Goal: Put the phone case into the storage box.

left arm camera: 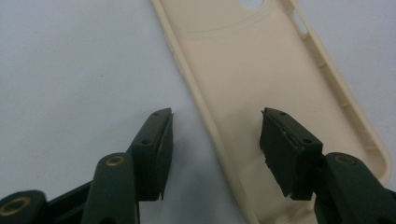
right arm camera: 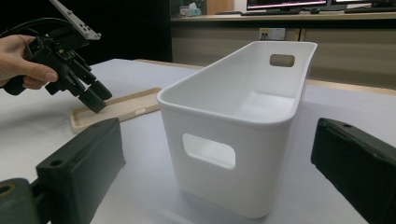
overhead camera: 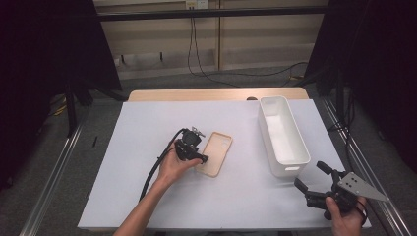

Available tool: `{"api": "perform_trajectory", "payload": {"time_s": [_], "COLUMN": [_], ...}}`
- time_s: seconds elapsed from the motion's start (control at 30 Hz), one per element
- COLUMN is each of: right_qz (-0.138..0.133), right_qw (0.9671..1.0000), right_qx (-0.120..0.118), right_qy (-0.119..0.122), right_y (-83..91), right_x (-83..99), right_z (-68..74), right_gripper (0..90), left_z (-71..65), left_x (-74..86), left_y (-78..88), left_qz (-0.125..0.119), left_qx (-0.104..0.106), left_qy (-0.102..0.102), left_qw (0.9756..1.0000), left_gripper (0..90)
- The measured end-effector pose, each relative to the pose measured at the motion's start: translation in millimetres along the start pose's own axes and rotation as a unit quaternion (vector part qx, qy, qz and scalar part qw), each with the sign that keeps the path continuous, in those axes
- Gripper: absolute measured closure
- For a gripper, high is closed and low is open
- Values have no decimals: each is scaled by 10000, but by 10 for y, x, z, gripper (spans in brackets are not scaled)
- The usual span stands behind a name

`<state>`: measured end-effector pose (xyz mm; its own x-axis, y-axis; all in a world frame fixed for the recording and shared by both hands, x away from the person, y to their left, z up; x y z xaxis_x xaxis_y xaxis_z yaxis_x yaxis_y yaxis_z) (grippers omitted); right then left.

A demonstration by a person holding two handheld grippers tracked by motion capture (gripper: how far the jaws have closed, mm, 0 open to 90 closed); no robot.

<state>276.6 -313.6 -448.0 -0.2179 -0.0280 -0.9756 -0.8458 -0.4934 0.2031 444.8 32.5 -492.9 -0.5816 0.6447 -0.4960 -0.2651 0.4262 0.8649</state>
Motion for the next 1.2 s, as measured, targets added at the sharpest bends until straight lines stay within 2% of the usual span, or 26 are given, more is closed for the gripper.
{"api": "perform_trajectory", "payload": {"time_s": [0.13, 0.4, 0.47, 0.53, 0.77, 1.1, 1.2], "right_qz": [-25, 5, 6, 0, 11, 5, 21], "right_qw": [10000, 10000, 10000, 10000, 10000, 10000, 10000], "right_qx": [14, -10, -10, -11, -13, -8, -11], "right_qy": [-55, 1, -21, -32, -27, -31, -23], "right_y": [-3, -5, -9, -14, -15, -14, -15], "right_x": [-5, 2, 3, 2, 4, 2, 7], "right_z": [4, 3, 5, 12, 10, 10, 7], "right_gripper": [22, 22, 22, 22, 21, 21, 21], "left_z": [-12, -38, -39, -43, -29, -12, 4], "left_x": [1, -1, -2, -4, -7, -11, -4], "left_y": [7, 13, 14, 14, 19, 21, 21], "left_qz": [8, 18, 12, 26, 58, 14, 6], "left_qx": [11, 94, 88, 107, 98, 67, 138], "left_qy": [9, -3, 88, 111, 145, 350, 448], "left_qw": [10000, 10000, 9999, 9999, 9998, 9994, 9989], "left_gripper": [480, 561, 580, 611, 635, 723, 750]}}
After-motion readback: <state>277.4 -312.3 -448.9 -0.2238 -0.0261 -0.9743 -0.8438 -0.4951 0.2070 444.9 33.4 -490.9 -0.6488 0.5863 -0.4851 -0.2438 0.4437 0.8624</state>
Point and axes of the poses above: each handheld gripper's, and its own axes: y roughly backward along the jaws, x roughly out of its underside, z roughly to its left, the point moved 6 cm from there along -y, roughly forward along the jaws, and after that the axes turned 2 degrees about -x, right-handed, at the moved point
